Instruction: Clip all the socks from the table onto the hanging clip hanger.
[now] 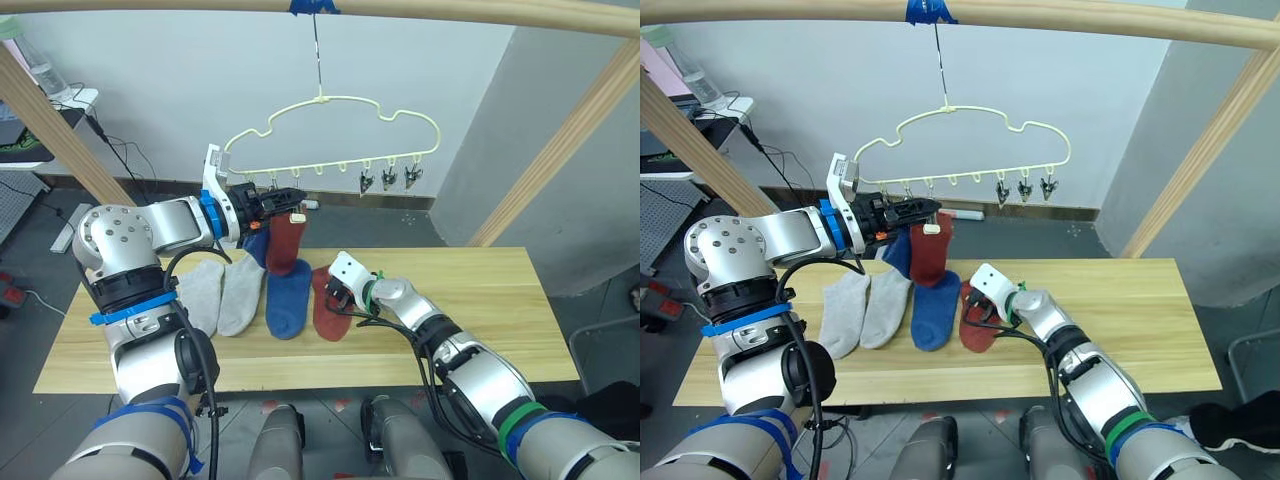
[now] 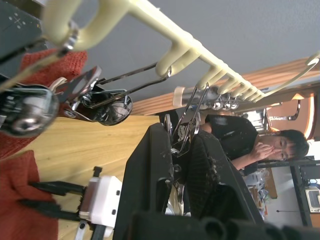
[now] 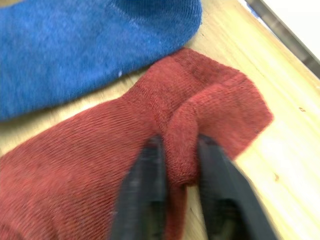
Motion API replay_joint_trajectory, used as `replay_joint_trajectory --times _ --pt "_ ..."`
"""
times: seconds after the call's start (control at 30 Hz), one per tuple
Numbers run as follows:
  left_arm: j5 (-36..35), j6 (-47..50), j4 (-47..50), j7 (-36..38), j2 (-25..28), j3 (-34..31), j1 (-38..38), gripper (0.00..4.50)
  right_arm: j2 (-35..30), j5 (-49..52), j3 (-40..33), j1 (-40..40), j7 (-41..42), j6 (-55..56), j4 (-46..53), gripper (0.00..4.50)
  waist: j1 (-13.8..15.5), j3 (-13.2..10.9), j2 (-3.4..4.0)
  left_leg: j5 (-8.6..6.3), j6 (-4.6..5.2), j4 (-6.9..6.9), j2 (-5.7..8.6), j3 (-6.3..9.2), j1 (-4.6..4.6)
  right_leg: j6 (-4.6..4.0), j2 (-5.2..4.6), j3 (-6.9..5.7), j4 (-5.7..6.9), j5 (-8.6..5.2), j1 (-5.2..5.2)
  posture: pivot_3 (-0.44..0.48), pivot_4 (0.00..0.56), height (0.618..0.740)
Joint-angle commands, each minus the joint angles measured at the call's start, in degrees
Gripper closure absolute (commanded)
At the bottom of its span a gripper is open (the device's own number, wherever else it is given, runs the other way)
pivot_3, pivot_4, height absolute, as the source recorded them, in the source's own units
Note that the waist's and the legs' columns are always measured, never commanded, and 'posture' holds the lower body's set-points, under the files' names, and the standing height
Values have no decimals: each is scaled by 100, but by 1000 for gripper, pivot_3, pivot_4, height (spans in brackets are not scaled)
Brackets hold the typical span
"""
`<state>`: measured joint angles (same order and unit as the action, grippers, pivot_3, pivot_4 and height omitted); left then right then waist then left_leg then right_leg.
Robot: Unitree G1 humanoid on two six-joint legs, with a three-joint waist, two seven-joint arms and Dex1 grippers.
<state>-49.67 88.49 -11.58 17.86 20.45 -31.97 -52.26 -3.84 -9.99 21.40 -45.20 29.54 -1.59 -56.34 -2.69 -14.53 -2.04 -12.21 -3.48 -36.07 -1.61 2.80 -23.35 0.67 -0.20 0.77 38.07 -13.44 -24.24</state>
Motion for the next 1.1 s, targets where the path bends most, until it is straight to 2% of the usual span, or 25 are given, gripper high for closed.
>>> replay_joint_trajectory --times 0.03,0.13,0.23,0.4,0.47,0.57,1.1 --pt "-87 22 140 -24 -12 -103 -25 4178 -371 2 -61 433 358 9 1240 4463 16 0 0 0 0 0 0 1 -1 0 0 1 -1 0 0 -2 241 740" --pt "-73 4 143 -7 -1 -74 9 4178 -795 8 -67 963 571 4 2739 4463 26 0 0 -1 0 2 -1 0 -2 1 0 1 -2 -1 -2 -3 239 740" --pt "-84 14 113 -5 -25 -89 4 4178 -996 560 -444 1538 765 -574 4710 4463 17 0 1 -1 -1 3 -3 1 -3 2 2 2 1 -1 -5 -10 240 740" --pt "-134 54 101 7 -115 -134 9 4178 -1040 1155 -704 1919 930 -1508 6405 4463 -6 0 1 2 -8 2 -7 4 3 2 5 -1 5 -2 -2 -25 232 740" --pt "-122 29 84 11 -137 -133 0 4178 -983 1412 -778 1997 934 -1865 6790 4463 6 0 0 2 -9 1 -5 8 3 2 5 -2 4 -2 0 -29 230 740" --pt "-129 -5 28 41 -163 -154 -42 4178 -867 1725 -853 2028 870 -2363 7160 4463 10 0 1 3 -9 0 -2 3 4 2 3 -3 2 -2 1 -36 227 740" --pt "-155 36 -137 19 -231 -301 -198 4178 -839 1831 -744 2034 706 -2615 7189 4463 -5 0 0 2 -8 0 -1 -1 1 2 4 -8 0 -2 -2 -45 217 740"
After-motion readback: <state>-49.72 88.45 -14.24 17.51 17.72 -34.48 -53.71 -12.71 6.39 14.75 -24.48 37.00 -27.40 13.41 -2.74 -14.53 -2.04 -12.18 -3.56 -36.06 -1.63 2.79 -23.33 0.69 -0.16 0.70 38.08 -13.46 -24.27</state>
